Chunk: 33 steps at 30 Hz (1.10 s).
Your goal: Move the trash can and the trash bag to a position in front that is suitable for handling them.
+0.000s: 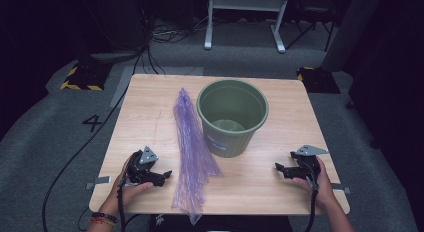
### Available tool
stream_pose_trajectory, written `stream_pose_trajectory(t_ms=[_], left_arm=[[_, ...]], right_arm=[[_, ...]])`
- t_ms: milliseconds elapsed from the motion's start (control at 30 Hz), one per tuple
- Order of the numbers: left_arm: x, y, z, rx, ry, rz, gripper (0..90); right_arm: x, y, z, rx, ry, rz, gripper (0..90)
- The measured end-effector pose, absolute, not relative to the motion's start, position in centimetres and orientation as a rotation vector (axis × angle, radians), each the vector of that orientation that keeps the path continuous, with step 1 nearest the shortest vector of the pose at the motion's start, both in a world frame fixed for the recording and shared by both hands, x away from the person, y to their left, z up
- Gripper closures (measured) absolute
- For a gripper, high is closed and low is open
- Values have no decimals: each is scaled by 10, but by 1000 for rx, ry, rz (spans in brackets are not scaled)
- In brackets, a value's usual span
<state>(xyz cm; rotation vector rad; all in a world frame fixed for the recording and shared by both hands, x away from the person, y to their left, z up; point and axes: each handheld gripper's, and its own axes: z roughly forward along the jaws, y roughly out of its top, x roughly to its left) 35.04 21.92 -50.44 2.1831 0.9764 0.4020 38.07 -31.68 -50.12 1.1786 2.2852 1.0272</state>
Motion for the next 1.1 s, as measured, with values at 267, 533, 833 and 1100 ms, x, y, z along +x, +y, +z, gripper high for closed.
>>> stream_pose_trajectory(t_ms=[267, 533, 833, 1100], left_arm=[[351, 219, -504, 2184, 974, 400, 111], [351, 219, -504, 2186, 974, 402, 111], [351, 219, -504, 2187, 976, 400, 110], [351, 219, -504, 2187, 974, 400, 109]], right_arm=[[383, -303, -478, 1005, 2256, 1131, 203], [383, -290, -456, 894, 2234, 1218, 208], [381, -278, -433, 794, 2224, 1280, 204], [385, -272, -423, 754, 2222, 1301, 204]])
